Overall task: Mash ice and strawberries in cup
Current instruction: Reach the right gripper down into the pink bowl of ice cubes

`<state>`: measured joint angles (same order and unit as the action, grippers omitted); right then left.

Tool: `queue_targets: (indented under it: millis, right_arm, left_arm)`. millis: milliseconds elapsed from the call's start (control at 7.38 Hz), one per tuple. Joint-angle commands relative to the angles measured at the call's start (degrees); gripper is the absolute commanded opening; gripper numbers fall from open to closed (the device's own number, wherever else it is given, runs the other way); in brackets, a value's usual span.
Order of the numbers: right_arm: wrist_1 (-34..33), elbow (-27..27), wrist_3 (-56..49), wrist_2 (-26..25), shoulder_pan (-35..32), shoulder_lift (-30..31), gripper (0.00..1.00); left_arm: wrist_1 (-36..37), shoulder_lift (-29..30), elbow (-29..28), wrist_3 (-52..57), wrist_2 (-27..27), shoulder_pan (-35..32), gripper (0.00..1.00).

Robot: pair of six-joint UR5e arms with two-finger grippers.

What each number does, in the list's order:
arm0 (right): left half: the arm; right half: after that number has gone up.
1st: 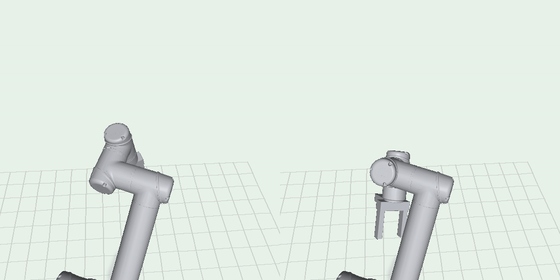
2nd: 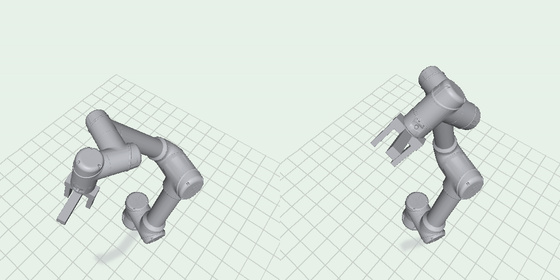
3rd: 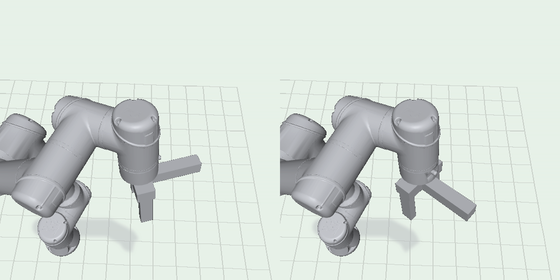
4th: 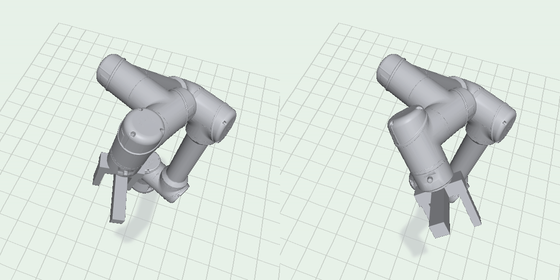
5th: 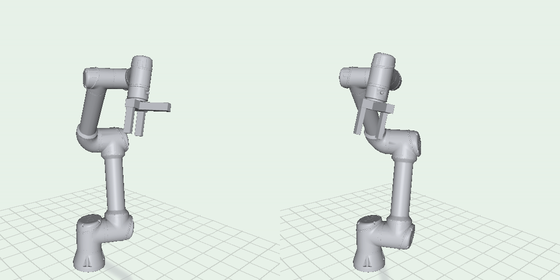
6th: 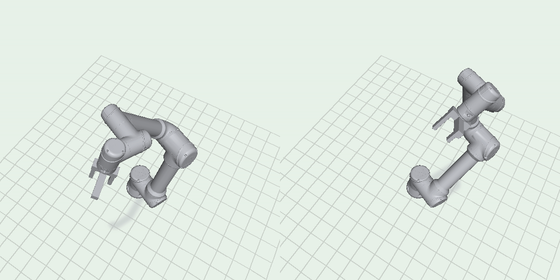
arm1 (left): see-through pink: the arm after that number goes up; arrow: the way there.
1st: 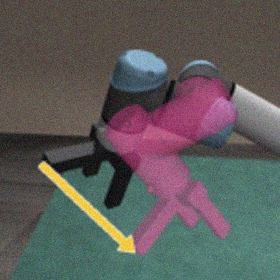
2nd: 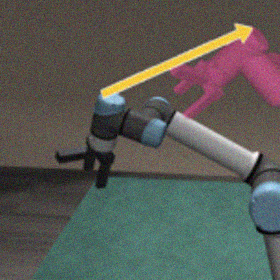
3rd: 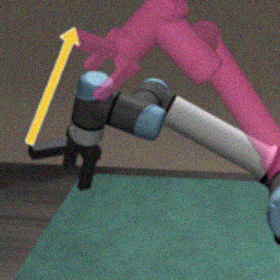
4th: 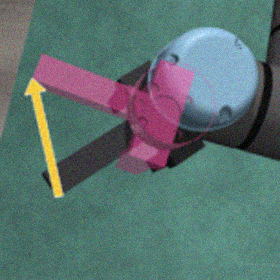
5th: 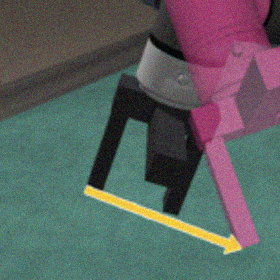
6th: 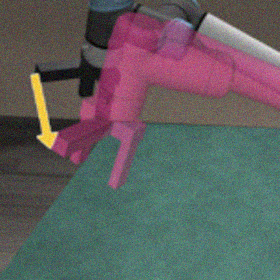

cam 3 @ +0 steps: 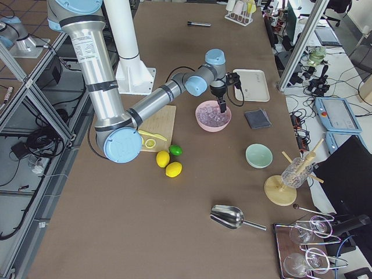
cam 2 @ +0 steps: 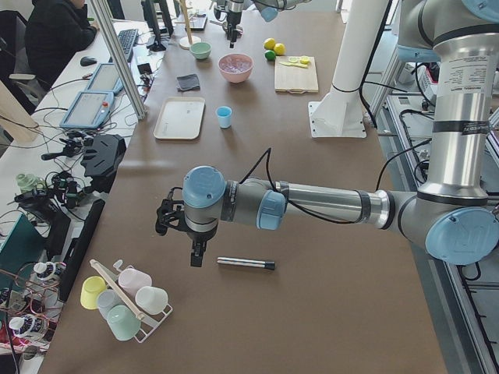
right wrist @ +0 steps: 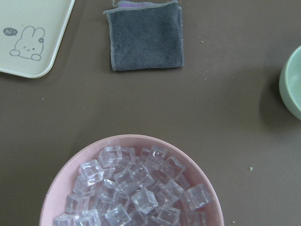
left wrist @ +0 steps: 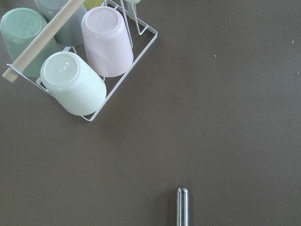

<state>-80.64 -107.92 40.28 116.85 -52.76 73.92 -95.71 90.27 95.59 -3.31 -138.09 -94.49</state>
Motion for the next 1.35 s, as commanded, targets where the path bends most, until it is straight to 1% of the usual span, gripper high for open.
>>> queue_targets:
  millis: [0, 135, 271, 542, 677, 813, 1219]
  right_arm:
    - [1.0, 3.2, 1.8, -2.2, 3.3, -0.4, 0.93]
    - [2.2, 5.3, 1.8, -2.2, 3.5, -1.2, 0.91]
    - [2.4, 7.0, 2.2, -2.3, 3.6, -2.1, 0.83]
    - [2.6, 8.3, 2.2, -2.3, 4.2, -3.4, 0.77]
    - [2.7, 11.0, 0.9, -2.5, 4.5, -4.9, 0.75]
    - [2.6, 11.9, -0.7, -2.8, 4.6, -5.7, 0.75]
    - [2.7, 11.3, -1.6, -3.2, 4.9, -5.1, 0.75]
  left_arm:
    - [0.0, -0.1, 0.0, 0.0, 0.0, -0.1, 0.98]
    - [0.1, 0.3, -0.1, 0.0, 0.0, -0.1, 0.98]
    - [0.0, 0.3, -0.1, -0.1, 0.0, 0.0, 0.98]
    - [0.0, 0.3, -0.1, -0.1, 0.1, -0.1, 0.98]
    - [0.0, 0.3, -0.1, -0.2, 0.1, 0.0, 0.98]
    - [0.0, 0.3, -0.1, -0.2, 0.1, 0.0, 0.98]
    - [0.0, 0.3, -0.1, -0.3, 0.1, -0.1, 0.98]
